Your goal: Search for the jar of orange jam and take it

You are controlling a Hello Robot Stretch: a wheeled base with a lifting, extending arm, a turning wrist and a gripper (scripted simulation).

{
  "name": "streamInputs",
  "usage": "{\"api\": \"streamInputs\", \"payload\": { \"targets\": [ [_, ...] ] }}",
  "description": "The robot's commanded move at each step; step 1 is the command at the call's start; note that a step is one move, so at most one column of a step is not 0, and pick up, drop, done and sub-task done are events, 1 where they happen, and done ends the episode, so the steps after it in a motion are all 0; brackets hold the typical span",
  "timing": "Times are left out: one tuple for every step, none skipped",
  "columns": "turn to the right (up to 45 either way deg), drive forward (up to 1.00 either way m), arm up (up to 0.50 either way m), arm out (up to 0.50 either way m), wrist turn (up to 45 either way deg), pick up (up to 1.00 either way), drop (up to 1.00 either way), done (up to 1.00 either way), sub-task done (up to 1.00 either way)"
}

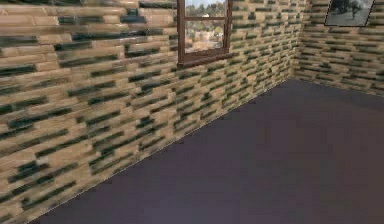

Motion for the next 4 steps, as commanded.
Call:
{"api": "streamInputs", "payload": {
  "targets": [
    [0.0,0.45,0.0,0.0,0.0,0.0,0.0,0.0,0.0],
    [39.0,0.0,0.0,0.0,0.0,0.0,0.0,0.0,0.0],
    [0.0,0.5,0.0,0.0,0.0,0.0,0.0,0.0,0.0],
    [9.0,0.0,0.0,0.0,0.0,0.0,0.0,0.0,0.0]
  ]
}}
